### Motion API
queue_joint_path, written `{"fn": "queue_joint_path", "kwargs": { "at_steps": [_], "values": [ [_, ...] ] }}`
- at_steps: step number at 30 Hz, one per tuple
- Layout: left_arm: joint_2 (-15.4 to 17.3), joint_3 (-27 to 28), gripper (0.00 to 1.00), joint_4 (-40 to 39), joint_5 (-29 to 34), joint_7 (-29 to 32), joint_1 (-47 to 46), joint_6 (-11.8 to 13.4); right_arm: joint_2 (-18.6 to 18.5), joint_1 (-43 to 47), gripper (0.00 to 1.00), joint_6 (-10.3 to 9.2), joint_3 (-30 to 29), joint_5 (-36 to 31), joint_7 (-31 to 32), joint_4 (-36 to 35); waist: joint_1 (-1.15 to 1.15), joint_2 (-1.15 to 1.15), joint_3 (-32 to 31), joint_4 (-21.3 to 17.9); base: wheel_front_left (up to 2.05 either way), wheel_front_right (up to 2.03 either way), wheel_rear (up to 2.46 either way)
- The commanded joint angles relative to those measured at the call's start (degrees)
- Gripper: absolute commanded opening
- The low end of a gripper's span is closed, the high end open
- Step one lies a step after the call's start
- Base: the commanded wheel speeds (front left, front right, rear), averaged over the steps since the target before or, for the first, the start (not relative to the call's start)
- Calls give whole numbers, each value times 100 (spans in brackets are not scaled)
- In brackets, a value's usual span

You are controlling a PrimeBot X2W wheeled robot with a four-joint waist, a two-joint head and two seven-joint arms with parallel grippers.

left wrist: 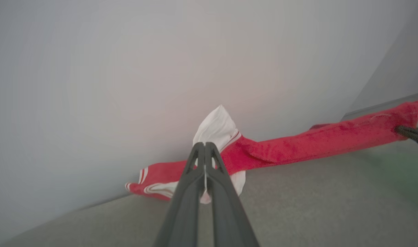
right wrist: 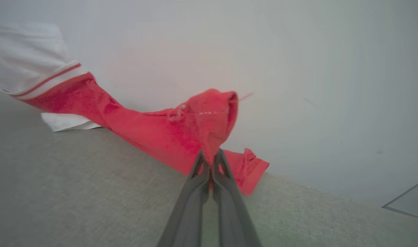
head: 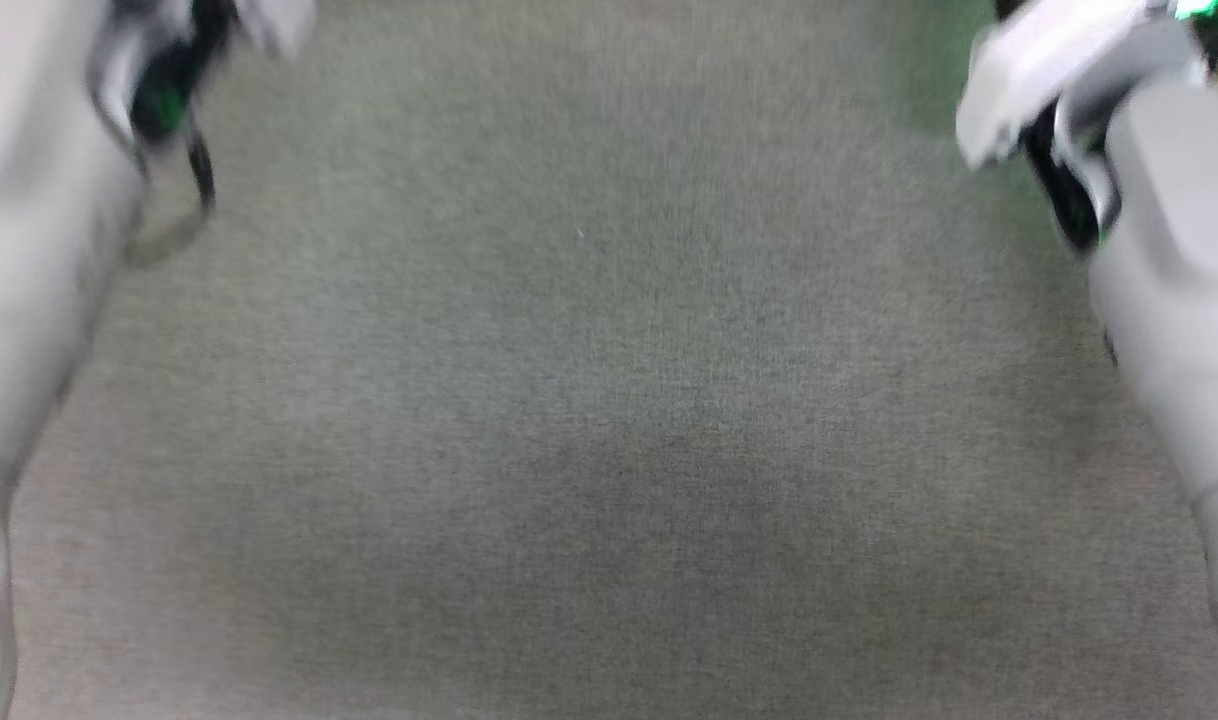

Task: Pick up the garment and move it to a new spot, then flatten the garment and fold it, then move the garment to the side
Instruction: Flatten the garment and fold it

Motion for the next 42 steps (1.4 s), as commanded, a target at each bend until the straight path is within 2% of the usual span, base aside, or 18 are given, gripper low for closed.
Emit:
{"fn": "queue_joint_path", "kwargs": {
  "at_steps": [1, 4, 6, 8, 11, 15, 18, 21, 27, 33, 36, 39, 42],
  "values": [
    [151, -98, 0, -225, -33, 54, 350, 5, -106, 334, 0, -7, 228, 257, 66, -129, 0, 0, -1121, 180, 0, 0, 0],
    [513, -199, 0, -902, -308, 211, 1169, 11, -471, 1066, 0, -7, 692, 953, 184, -652, 0, 0, -1578, 234, 0, 0, 0],
    [748, -221, 0, -1458, -531, 271, 1757, 120, -791, 1593, 0, -6, 996, 1386, 310, -1085, 0, 0, -1851, 276, 0, 0, 0],
    [1078, -310, 0, -2096, -607, 373, 2325, 355, -1145, 2078, 0, -7, 1219, 1800, 407, -1555, 0, 0, -2074, 319, 0, 0, 0],
    [1637, -378, 0, -3256, -881, 531, 3195, 852, -1666, 2792, 0, -6, 1445, 2268, 524, -2227, 0, 0, -2311, 373, 0, 0, 0],
    [2396, -499, 0, -4734, -1217, 683, 4288, 1672, -2267, 3666, 0, -7, 1475, 2672, 489, -2963, 0, 0, -2499, 466, 0, 0, 0],
    [2866, -594, 0, -5619, -1443, 694, 4986, 2263, -2561, 4308, 0, -6, 1414, 2770, 456, -3380, 0, 0, -2571, 543, 0, 0, 0],
    [3180, -685, 0, -6316, -1703, 638, 5563, 2774, -2806, 4969, 0, -7, 1309, 2733, 405, -3745, 0, 0, -2638, 637, 0, 0, 0],
    [3433, -788, 0, -7239, -2118, 346, 6465, 3601, -3023, 6284, 0, -7, 850, 2376, 340, -4452, 0, 0, -2631, 725, 0, 0, 0],
    [3643, -704, 0, -7894, -2512, -128, 7171, 4346, -2916, 7555, 0, -6, 169, 2093, 451, -5253, 0, 0, -2497, 690, 0, 0, 0],
    [3845, -606, 0, -8213, -2420, -278, 7178, 4561, -2795, 7984, 0, -7, -246, 1984, 599, -5625, 0, 0, -2409, 634, 0, 0, 0],
    [4120, -517, 0, -8420, -2209, -225, 6957, 4659, -2592, 8139, 0, -6, -593, 1889, 831, -6007, 0, 0, -2315, 504, 0, 0, 0],
    [4362, -429, 0, -8483, -1871, 5, 6560, 4582, -2391, 7979, 0, -7, -797, 1812, 1189, -6366, 0, 0, -2176, 354, 0, 0, 0]
  ]
}}
